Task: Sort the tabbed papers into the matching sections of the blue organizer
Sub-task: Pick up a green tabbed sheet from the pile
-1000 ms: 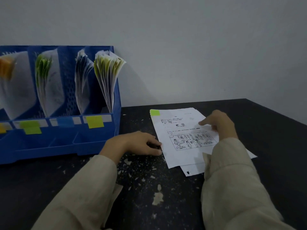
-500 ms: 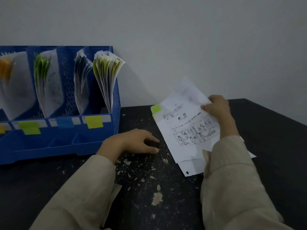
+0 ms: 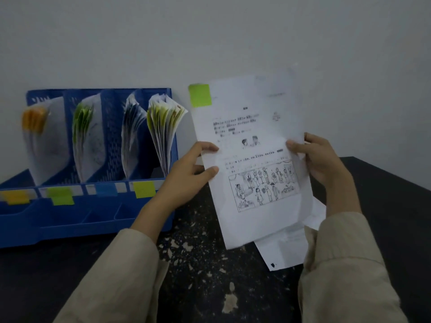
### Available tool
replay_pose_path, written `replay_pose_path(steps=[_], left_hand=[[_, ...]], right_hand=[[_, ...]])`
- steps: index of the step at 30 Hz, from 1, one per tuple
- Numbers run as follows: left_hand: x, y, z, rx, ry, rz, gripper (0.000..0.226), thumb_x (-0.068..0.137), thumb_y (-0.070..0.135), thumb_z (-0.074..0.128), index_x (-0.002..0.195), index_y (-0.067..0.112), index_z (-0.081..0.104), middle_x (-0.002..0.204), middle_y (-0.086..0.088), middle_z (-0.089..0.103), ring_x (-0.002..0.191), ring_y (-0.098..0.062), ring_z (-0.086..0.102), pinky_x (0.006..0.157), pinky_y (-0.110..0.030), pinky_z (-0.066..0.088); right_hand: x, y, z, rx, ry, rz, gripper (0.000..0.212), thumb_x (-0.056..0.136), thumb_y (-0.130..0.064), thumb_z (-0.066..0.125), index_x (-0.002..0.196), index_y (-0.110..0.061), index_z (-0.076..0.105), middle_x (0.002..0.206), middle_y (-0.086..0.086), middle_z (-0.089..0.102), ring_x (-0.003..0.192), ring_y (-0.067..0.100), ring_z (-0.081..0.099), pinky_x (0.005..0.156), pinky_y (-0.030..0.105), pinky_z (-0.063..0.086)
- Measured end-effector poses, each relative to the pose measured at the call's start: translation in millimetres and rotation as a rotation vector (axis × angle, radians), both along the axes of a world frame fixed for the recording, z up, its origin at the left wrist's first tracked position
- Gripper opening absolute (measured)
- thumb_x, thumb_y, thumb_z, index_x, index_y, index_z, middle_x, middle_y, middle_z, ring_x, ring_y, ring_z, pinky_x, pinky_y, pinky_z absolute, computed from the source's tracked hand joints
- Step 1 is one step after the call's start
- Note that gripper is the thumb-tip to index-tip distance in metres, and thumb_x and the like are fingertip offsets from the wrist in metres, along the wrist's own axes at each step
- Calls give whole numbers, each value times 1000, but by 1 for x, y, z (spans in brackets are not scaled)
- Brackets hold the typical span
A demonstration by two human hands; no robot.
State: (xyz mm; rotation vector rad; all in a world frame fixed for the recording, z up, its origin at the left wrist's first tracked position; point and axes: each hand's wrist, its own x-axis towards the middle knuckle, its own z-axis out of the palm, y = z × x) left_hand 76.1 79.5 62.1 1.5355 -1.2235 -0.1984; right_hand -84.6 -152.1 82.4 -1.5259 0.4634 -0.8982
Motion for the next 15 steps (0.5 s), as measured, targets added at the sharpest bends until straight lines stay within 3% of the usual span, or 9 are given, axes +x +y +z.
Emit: replay_pose_path(steps=[2,5,7,9,11,13,15], left_hand=[[1,3,4,-54,-25,48,33,92,6,55,104,36,58,111,1,64,89,-46,62,79,-61,51],[2,7,13,-91,-73,123,44,90,-4,50,98,37,64,107,18,63,90,-42,61,78,-56,54],[4,14,20,-125,-165,171,45,89,-8,49,95,33,66,112,13,63,95,-16,63,77,-32,55],[8,23,28,-148,-265,232,42,89,-9,49,90,28,67,109,5,65,74,6,58,63,-9,43],[16,35,35,-174,-313,291,42,89,-8,50,84,30,68,101,2,69,60,-4,55,54,-17,46],[26,49,41,-197,-346,346,46,89,-8,50,82,34,68,93,-2,71,65,-31,57,56,-35,49],[32,63,48,-217,-385,384,48,87,-11,50,80,33,68,88,-1,71,64,-29,56,55,-30,44]], right_hand=[[1,3,2,-26,75,86,15,83,-6,64,98,-8,65,99,9,70,82,19,70,74,33,58],[5,9,6,-116,222,108,19,84,-5,64,102,-10,63,97,7,69,83,21,68,63,28,55],[12,15,11,-184,271,44,24,82,-8,68,105,-9,61,102,12,68,86,24,66,65,28,55],[22,23,17,-386,327,-173,40,79,-14,74,114,-12,55,112,12,63,89,23,63,72,30,53],[36,38,26,-737,381,-421,61,77,-21,76,128,-18,43,126,9,49,96,27,59,78,32,47],[50,65,38,-934,264,-464,73,77,-23,74,137,-21,33,135,10,38,87,29,60,73,32,45],[64,94,51,-1021,150,-396,78,77,-23,73,141,-23,28,137,8,34,74,28,59,68,33,46]])
